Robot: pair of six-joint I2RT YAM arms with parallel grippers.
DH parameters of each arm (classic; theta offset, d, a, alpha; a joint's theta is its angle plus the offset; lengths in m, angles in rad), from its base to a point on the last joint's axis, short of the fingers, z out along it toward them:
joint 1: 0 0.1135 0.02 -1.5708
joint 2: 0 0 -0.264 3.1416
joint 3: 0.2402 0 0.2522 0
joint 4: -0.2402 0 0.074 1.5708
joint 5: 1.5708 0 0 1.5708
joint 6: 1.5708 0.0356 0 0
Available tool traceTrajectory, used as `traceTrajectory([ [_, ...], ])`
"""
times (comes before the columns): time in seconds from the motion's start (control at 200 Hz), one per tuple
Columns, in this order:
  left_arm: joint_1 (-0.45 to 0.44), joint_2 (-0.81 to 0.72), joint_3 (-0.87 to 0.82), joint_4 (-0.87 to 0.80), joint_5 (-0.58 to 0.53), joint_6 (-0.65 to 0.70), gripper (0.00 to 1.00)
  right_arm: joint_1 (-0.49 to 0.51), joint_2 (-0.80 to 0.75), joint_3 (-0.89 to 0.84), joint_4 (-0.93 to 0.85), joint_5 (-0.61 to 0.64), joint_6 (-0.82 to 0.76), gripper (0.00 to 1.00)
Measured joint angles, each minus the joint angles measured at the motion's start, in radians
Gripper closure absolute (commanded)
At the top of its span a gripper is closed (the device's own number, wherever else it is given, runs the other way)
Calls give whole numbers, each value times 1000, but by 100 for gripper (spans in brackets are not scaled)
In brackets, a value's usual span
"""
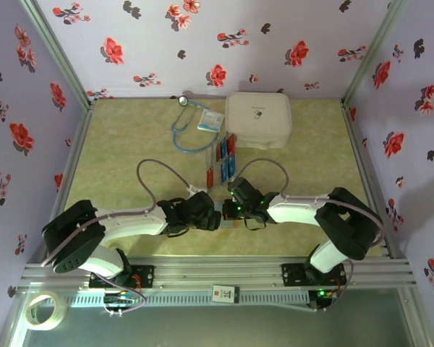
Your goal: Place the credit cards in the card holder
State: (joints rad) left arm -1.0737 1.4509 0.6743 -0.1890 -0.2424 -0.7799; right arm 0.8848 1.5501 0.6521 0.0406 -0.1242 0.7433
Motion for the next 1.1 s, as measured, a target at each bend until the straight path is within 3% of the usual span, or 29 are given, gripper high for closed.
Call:
traceTrajectory([
  [0.485, -3, 42, -2, 13, -1, 0, 0, 5, -4, 0, -3, 0, 1, 100],
  [0.67, -6, 42, -8, 22, -9, 0, 0, 5, -84, 0, -39, 20, 7, 80],
  [1.1, -8, 42, -10, 26, -13, -1, 0, 5, -118, -13, -40, 42, 32, 71],
])
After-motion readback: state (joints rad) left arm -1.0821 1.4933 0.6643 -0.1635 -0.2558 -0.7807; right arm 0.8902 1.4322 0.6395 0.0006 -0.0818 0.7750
